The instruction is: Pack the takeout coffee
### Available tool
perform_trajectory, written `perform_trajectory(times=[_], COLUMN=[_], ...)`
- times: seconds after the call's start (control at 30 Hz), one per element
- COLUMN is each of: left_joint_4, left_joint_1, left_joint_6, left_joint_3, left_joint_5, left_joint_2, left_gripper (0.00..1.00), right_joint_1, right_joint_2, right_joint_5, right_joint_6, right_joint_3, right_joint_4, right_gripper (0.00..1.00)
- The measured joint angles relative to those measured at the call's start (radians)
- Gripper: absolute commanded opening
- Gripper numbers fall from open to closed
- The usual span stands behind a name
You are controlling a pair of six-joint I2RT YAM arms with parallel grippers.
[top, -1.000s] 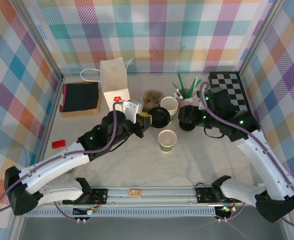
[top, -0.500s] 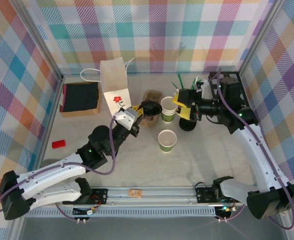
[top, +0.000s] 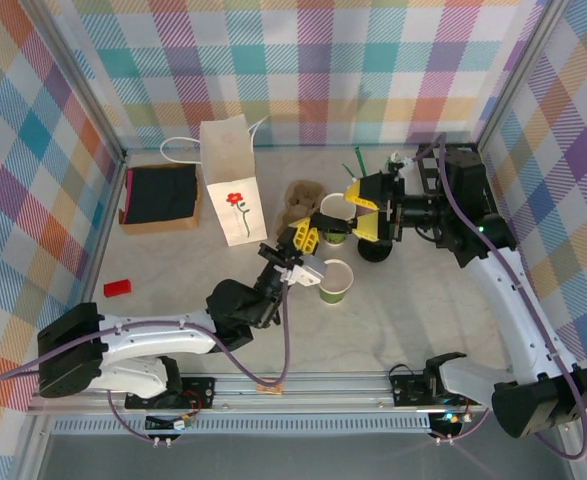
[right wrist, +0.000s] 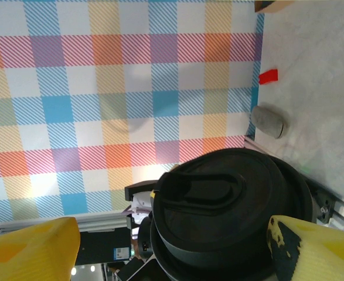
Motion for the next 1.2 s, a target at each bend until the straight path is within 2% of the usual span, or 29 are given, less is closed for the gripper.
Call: perform_trajectory(times=[0.2, 0.33, 0.67, 0.97, 1.2], left_joint_4=[0.068, 0.082, 0.093, 0.11, 0.116], left_joint_1=[0.0, 0.0, 0.0, 0.0, 0.0], left_joint_6=[0.087, 0.121, 0.156, 0.161, 0.165], left_joint_3=[0.035, 0.068, 0.094, 0.153, 0.164], left_joint_5=[-0.018, -0.017, 0.002, 0.004, 0.006], left_joint_2=[0.055, 0.071, 0.096, 0.161, 0.173], left_gripper=[0.01, 0.01, 0.0, 0.0, 0.0], right_joint_1=[-0.002, -0.021, -0.037, -0.036, -0.034], right_joint_2=[-0.057, -0.095, -0.137, -0.24, -0.251], right_joint_5=[-0.002, -0.012, -0.019, 0.062, 0.105], right_joint_6=[-0.024, -0.01, 0.246, 0.507, 0.618], right_joint_3=[-0.073, -0.146, -0.237, -0.41, -0.431], right_joint_4=[-0.084, -0.076, 0.245, 0.496, 0.636], right_gripper=[0.83, 0.83, 0.85, 0.87, 0.86])
